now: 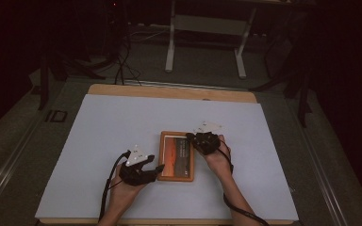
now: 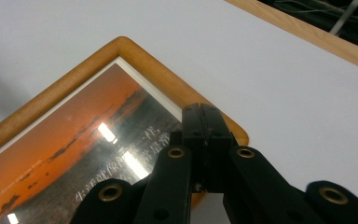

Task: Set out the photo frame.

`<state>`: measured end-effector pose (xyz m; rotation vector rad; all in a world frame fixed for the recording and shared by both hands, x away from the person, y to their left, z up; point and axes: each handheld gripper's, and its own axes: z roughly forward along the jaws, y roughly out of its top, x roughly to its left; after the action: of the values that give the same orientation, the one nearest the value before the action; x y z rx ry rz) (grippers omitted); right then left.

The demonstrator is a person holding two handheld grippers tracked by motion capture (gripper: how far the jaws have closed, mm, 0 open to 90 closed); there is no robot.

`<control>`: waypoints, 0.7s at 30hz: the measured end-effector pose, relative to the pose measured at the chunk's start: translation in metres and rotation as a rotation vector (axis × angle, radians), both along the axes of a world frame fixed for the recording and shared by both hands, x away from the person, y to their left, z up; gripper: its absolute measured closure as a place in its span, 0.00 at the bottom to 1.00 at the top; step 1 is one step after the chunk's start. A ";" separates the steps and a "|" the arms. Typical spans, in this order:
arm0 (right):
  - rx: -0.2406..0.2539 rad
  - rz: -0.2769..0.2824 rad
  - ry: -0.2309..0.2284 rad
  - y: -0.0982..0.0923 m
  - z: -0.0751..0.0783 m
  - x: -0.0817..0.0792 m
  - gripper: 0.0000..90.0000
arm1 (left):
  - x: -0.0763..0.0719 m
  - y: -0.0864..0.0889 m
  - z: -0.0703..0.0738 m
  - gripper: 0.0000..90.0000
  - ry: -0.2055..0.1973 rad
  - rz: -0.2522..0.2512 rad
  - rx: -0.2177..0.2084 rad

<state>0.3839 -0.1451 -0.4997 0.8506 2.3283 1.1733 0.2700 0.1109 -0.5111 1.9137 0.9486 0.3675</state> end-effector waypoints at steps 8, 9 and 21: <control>0.007 -0.018 0.017 -0.006 -0.003 0.001 1.00 | 0.000 0.000 0.002 0.50 0.006 0.004 -0.006; 0.007 -0.023 0.019 -0.007 -0.003 0.001 1.00 | -0.001 0.000 0.002 0.50 0.010 0.002 -0.020; 0.023 -0.086 0.066 -0.018 -0.013 0.005 1.00 | -0.003 -0.010 0.004 0.36 0.043 -0.026 -0.068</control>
<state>0.3887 -0.1629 -0.5132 1.0015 2.3093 1.1546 0.2666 0.1012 -0.5073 1.8767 0.9518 0.2763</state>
